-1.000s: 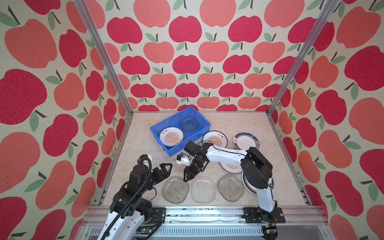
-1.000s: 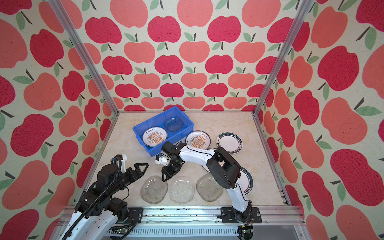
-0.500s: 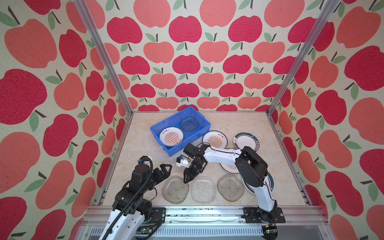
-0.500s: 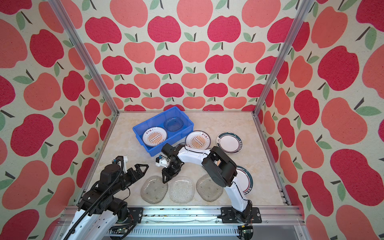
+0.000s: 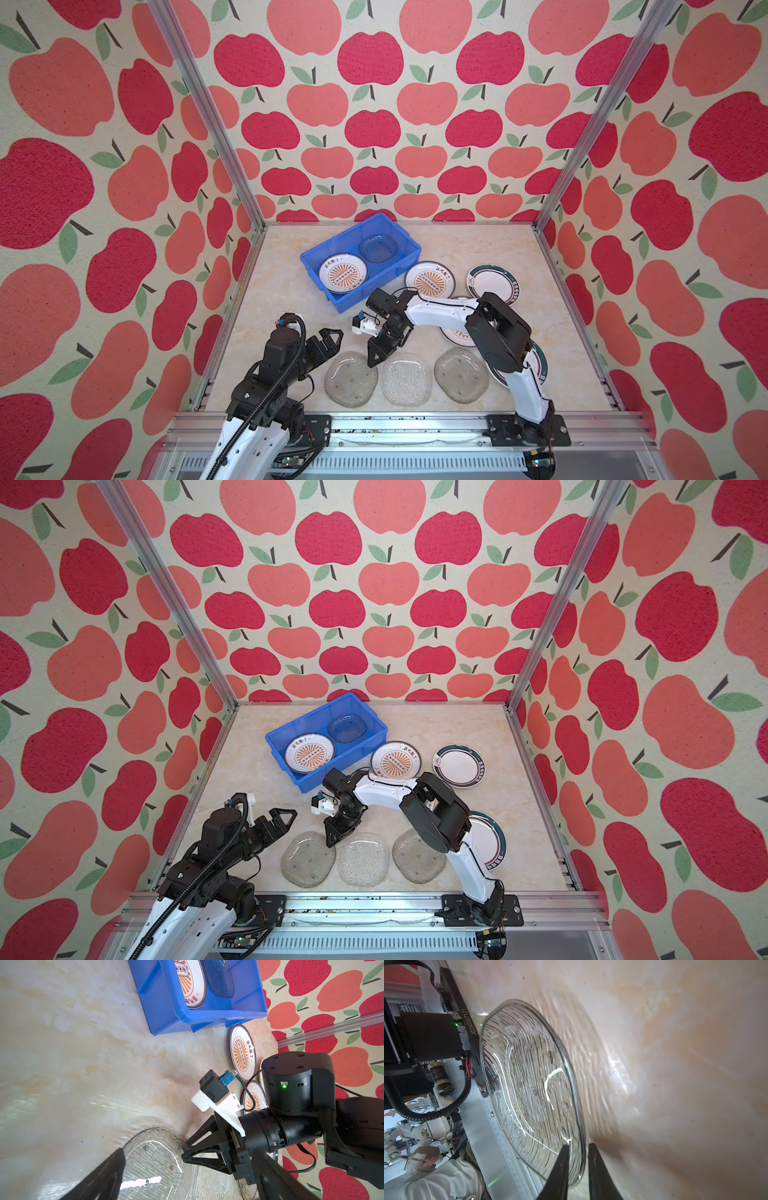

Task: Place the plates into the plastic bin on the countertop
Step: 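Reach the right gripper to the glass plate nearest the robot and grasp its rim, then lift the glass plate with the right gripper and carry it over the bin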

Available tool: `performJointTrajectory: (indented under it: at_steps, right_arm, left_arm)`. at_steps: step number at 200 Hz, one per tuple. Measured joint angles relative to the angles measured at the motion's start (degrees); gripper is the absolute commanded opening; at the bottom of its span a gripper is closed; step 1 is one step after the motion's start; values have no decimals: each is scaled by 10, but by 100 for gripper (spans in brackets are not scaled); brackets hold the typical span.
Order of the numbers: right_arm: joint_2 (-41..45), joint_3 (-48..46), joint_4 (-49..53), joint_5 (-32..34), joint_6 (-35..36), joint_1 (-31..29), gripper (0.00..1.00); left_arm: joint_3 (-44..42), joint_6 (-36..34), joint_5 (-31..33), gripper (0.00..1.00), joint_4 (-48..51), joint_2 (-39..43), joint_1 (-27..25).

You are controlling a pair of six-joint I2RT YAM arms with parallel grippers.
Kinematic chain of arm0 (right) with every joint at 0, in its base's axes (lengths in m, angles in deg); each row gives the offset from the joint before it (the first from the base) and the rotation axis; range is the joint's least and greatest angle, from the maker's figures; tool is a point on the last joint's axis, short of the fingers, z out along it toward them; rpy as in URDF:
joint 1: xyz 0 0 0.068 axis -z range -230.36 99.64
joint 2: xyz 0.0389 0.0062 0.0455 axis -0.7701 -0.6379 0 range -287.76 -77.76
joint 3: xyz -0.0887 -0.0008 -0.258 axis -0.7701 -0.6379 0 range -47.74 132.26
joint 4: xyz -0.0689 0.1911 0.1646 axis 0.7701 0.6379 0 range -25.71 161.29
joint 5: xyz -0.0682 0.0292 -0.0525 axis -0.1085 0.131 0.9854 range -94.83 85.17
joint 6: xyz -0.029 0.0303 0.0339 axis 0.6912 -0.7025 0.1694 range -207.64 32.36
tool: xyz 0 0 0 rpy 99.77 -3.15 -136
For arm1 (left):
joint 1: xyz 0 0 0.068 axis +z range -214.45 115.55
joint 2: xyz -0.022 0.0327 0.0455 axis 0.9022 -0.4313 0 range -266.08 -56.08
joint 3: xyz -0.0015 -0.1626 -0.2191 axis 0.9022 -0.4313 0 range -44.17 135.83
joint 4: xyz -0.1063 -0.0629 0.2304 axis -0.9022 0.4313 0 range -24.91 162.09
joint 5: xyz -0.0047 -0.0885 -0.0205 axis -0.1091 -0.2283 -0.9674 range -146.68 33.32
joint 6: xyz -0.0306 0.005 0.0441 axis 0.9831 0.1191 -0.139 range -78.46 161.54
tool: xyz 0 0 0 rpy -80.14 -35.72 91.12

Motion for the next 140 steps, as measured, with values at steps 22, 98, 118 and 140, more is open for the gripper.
performJointTrajectory:
  at_steps: [22,98,118,140]
  right_arm:
    - [-6,1,-3,-4,0,0,17]
    - [-15,2,-11,-14,-12,0,0]
    - [-15,2,-17,-14,-13,1,0]
    - [-15,5,-21,-17,-17,5,0]
  left_arm:
    - [0,0,0,97,0,0,2]
    - [0,0,-4,100,0,10,10]
    - [0,-1,-4,99,0,11,13]
    - [1,-6,1,99,0,8,16]
